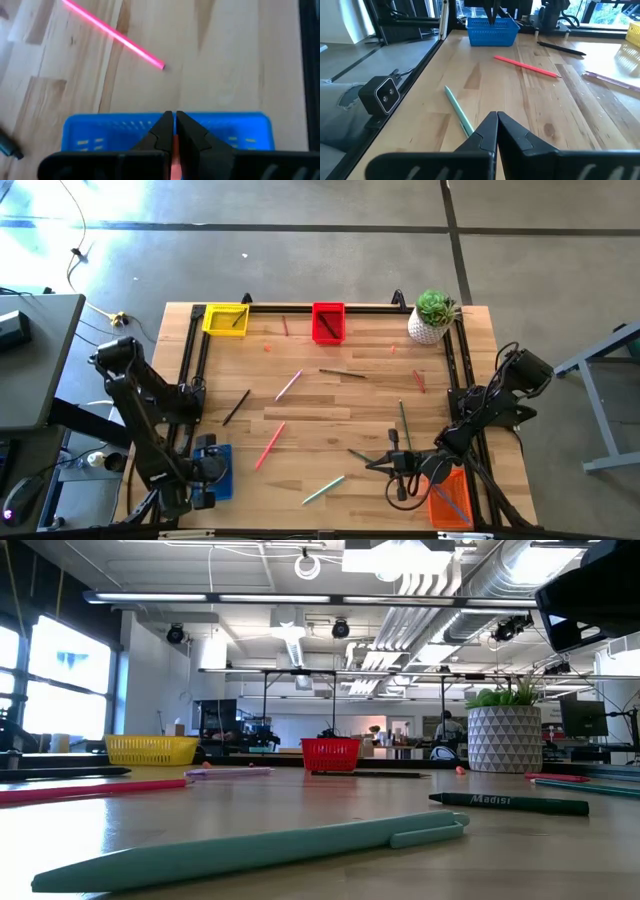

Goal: Sort crayons/erasers/pens/pencils in bins
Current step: Put the middle left orange eraser into the blue bin

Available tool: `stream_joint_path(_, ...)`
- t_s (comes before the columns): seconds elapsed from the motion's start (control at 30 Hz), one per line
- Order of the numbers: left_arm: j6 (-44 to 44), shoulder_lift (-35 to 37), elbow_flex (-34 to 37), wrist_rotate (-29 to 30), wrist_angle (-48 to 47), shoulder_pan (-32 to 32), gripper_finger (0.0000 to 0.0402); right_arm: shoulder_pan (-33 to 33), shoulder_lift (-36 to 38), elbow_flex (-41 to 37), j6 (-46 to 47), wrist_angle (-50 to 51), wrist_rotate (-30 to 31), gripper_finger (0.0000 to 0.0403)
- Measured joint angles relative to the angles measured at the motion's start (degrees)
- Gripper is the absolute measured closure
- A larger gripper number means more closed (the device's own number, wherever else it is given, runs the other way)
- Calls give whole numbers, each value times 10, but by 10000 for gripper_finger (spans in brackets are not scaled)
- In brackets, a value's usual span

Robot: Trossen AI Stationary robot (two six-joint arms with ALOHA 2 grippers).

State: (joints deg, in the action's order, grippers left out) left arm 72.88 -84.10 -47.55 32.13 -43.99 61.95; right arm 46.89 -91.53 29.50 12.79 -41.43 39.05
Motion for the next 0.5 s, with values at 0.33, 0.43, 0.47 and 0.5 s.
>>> stream_joint_path(0.33,14,-17,1,-51,-19,-3,401,0,0,0,-4,2,0,403)
stream_joint_path(0.43,15,-17,2,-41,-27,-5,401,0,0,0,1,2,0,403)
stream_joint_path(0.47,13,-17,2,-36,-27,-6,401,0,0,0,2,2,0,403)
stream_joint_path(0.5,9,-17,2,-32,-26,-7,401,0,0,0,2,3,0,403)
